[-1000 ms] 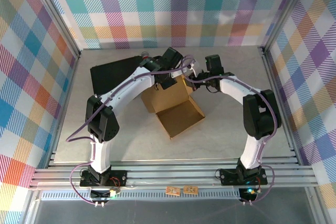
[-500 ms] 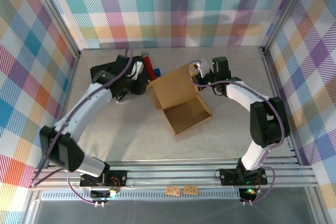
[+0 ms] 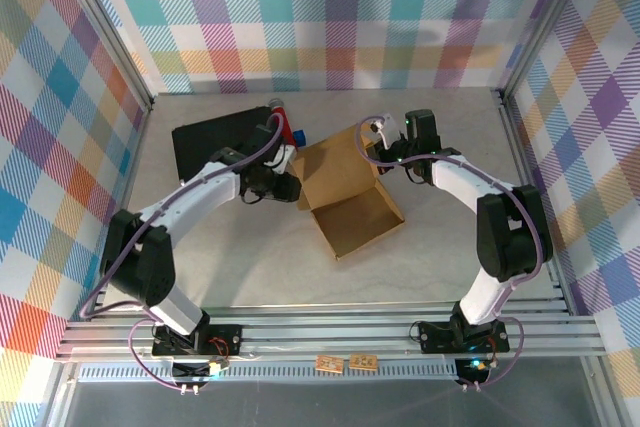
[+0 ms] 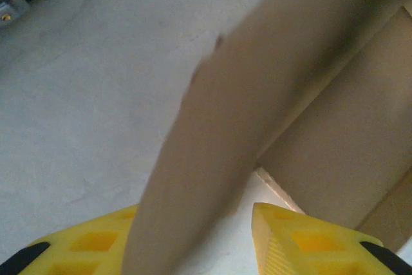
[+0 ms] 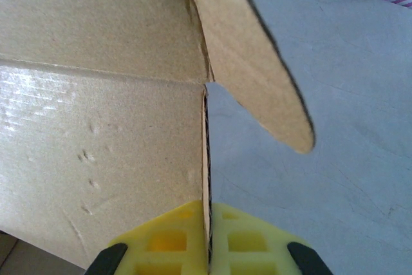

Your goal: Fold the paper box

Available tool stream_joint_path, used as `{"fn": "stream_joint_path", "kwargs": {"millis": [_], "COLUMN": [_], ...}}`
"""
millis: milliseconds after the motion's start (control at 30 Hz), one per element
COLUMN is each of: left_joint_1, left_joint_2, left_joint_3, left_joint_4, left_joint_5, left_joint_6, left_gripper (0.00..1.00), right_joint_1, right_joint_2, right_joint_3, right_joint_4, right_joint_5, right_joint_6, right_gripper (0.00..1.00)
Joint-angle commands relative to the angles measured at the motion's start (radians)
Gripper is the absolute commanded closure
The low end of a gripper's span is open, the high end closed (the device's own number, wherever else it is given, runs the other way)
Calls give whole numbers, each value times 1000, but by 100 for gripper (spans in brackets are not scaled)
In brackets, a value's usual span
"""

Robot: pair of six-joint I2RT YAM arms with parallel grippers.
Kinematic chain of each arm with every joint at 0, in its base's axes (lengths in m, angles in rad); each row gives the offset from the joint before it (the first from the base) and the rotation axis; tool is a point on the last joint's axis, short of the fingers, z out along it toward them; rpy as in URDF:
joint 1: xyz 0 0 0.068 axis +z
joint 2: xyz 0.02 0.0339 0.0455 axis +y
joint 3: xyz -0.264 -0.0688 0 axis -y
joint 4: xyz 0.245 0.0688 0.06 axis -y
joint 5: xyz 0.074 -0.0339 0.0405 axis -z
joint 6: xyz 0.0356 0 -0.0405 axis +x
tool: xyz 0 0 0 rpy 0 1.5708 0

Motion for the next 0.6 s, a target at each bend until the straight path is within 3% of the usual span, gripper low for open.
{"fn": "stream_joint_path", "kwargs": {"millis": [0,167,300,567], "left_joint_1": [-16,-34,-65,-110], "left_joint_2": [9,73,117,196], "left_joint_3": [43,85,126,229], "left_joint_4": [-3,-15,-23,-103], "left_joint_5": [-56,-63,-95,-265], "left_joint_6": [-2,-18,-44,-190], "left_gripper": [58,64,76,100], "right_joint_1": [0,1,1,5], "right_joint_2": [-37,-46,-47,-75], "right_joint_3": [-18,-40,-51,-89], "right_joint_4": [11,42,65,124], "right_joint_5": [2,18,29,115], "right_joint_6": [-7,25,51,125], "right_gripper": [100,100,100,100]}}
